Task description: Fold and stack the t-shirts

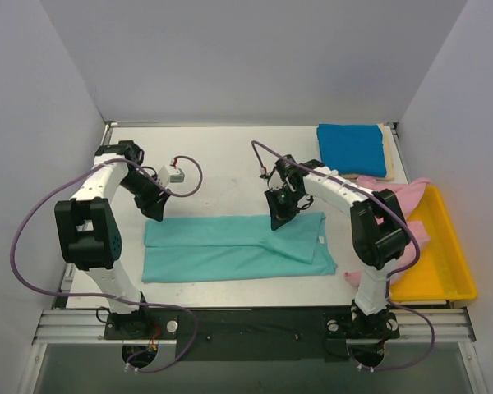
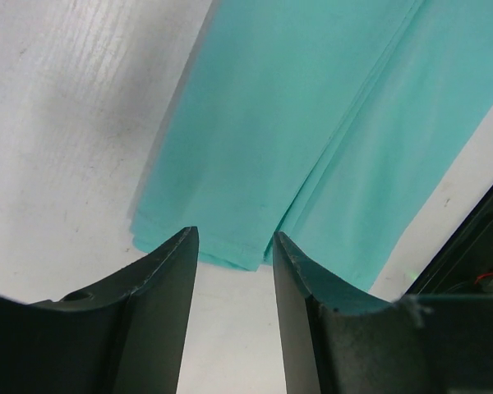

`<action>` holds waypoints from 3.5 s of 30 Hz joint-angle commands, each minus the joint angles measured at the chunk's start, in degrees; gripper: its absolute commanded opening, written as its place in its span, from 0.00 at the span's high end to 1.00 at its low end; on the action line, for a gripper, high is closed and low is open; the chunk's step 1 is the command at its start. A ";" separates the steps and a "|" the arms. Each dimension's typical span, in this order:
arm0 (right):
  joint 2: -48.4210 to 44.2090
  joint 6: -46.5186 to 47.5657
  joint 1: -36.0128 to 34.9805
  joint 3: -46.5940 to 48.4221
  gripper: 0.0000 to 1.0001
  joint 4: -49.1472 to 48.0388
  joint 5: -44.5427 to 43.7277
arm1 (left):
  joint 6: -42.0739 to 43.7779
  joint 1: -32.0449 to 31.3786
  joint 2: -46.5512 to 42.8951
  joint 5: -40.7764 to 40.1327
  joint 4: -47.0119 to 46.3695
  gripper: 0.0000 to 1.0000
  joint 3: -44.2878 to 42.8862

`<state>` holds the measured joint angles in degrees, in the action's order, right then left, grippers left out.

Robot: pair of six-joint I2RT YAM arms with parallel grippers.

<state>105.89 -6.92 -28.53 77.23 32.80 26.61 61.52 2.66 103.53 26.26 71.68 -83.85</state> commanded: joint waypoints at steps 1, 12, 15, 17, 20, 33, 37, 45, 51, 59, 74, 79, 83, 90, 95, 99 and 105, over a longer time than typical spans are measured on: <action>0.12 4.97 -2.49 -0.93 1.00 3.41 5.28 | -2.81 -0.02 -3.59 2.66 -2.42 0.49 2.20; -3.05 13.06 -6.97 -1.03 1.00 13.16 15.05 | -1.58 -0.98 -4.12 0.81 -1.72 0.49 1.06; -4.54 13.86 -10.04 -2.52 1.00 15.19 16.10 | -0.09 -2.12 -5.00 0.72 -1.02 0.49 1.67; -6.47 13.34 -11.80 -4.53 1.00 15.28 15.58 | 0.44 -4.39 -5.88 0.98 -1.02 0.49 2.73; -9.73 10.89 -14.18 -6.91 1.00 13.97 12.61 | 1.06 -6.17 -7.72 2.56 -1.10 0.49 4.31; -1.74 3.75 -1.96 -0.50 1.00 -1.42 -8.16 | -10.36 -8.28 -16.85 4.33 -11.46 0.48 11.68; -1.82 5.07 -4.24 -4.18 1.00 -1.94 -6.40 | -15.54 -8.10 -21.16 1.95 -16.39 0.48 18.18; -9.11 1.74 -10.65 -13.68 1.00 -2.39 -5.78 | -16.96 -7.93 -25.74 -1.21 -18.59 0.48 24.61; -12.11 -2.22 -14.70 -16.50 1.00 -3.00 -5.52 | -15.81 -7.49 -26.09 -2.27 -18.42 0.48 24.35; -16.49 -2.49 -14.89 -15.89 1.00 0.07 -7.62 | -15.02 -7.40 -25.74 -2.79 -17.89 0.48 22.95; -2.10 -1.96 -17.17 -9.56 1.00 -5.55 -2.00 | -14.76 -5.38 -28.55 -5.08 -19.56 0.48 25.93; 0.02 -1.00 -17.52 -9.38 1.00 -3.89 -4.72 | -14.50 -4.68 -28.56 -5.08 -19.82 0.48 26.81; -3.22 -1.25 -17.26 -7.63 1.00 -1.52 -7.09 | -14.41 -4.59 -28.03 -4.99 -20.44 0.48 26.73; -18.85 -13.02 -6.29 -16.47 1.00 1.56 -12.81 | -17.48 -4.50 -23.99 -5.08 -25.53 0.50 24.71; -26.33 -19.18 1.46 -25.98 1.00 5.34 -19.58 | -20.03 -4.85 -13.82 -7.36 -28.87 0.76 20.75; -26.53 -22.43 5.77 -32.05 1.00 5.70 -19.93 | -19.94 -4.85 -6.78 -10.25 -30.02 0.85 19.08; -17.93 -22.62 7.70 -32.50 1.00 4.82 -22.92 | -18.63 -4.24 -5.00 -11.76 -31.42 0.85 22.58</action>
<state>82.61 -27.79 -22.02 43.77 36.23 7.25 42.30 -2.09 99.22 15.88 42.98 -62.50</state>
